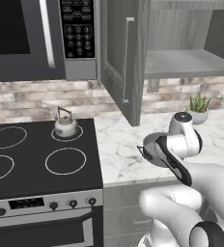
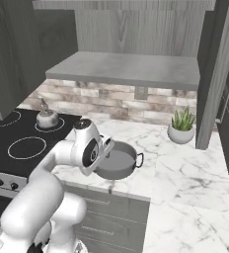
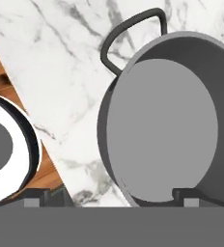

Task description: Pick the kettle from the cabinet and place it on a stove burner. Then pick the pot from the counter and place it on another stove burner. Finally, turn both burners on.

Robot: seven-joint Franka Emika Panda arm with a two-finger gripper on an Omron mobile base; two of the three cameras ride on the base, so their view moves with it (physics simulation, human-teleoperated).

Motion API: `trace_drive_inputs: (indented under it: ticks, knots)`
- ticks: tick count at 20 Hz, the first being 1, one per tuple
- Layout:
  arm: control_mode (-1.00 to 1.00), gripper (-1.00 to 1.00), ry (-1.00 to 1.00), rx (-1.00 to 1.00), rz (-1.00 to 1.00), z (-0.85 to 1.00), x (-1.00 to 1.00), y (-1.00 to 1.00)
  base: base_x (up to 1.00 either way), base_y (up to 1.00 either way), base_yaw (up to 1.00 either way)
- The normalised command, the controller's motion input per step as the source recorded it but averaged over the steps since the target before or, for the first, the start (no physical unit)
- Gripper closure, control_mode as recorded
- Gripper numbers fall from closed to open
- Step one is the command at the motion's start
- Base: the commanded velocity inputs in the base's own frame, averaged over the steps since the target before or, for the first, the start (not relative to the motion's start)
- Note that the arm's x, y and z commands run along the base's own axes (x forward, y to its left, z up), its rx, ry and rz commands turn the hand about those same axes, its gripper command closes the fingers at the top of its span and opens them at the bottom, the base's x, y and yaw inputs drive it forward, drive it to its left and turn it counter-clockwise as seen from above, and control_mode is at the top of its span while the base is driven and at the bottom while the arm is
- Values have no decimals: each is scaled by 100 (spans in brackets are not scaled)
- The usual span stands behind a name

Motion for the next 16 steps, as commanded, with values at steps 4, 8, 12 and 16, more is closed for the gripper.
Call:
trace_drive_inputs:
  ticks: [4,8,12,16]
  knots:
    - [-100,-100,2,0,-3,-34,21,9,0,0,0]
    - [-100,-100,2,0,-2,-32,19,5,0,0,0]
    - [-100,-100,1,0,-1,-28,19,0,0,0,0]
    - [-100,-100,2,1,0,-24,18,0,0,0,0]
